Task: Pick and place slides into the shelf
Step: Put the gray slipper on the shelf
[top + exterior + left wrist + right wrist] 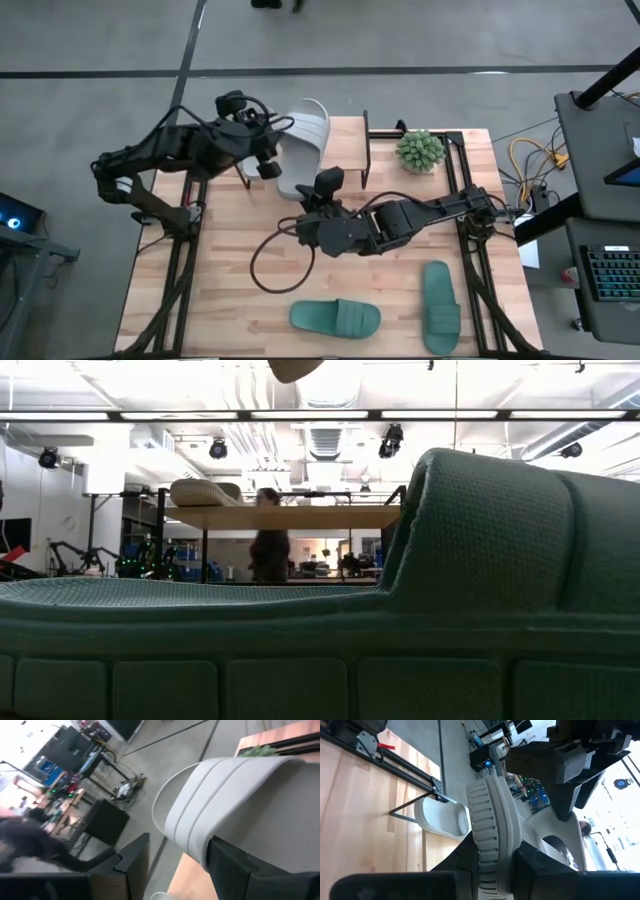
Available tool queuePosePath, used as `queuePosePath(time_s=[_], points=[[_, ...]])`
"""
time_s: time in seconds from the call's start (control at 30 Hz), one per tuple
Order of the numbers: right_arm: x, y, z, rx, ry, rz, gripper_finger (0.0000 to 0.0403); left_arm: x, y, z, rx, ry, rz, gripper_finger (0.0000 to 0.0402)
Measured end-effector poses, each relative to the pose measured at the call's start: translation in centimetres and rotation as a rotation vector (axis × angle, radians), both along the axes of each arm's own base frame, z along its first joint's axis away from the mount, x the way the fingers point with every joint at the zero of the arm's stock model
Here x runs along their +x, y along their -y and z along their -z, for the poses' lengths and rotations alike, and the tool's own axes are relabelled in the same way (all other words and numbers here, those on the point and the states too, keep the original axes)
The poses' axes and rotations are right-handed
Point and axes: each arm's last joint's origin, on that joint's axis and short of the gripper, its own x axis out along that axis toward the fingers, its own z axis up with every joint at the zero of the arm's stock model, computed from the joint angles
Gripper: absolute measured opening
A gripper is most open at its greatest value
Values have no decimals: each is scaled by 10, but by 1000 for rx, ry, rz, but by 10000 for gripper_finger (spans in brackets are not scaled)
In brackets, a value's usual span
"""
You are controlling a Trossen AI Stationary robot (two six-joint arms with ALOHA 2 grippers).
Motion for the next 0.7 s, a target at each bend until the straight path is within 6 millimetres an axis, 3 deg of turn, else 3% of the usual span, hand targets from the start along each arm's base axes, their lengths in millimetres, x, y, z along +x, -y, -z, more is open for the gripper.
queuePosePath(time_s=[0.43, 0.7], points=[[0, 5, 1, 31, 24, 41, 61, 28, 16, 19, -142, 1, 134, 163], [-2, 13, 5, 32, -13, 75, 61, 20, 22, 13, -174, 51, 150, 163]])
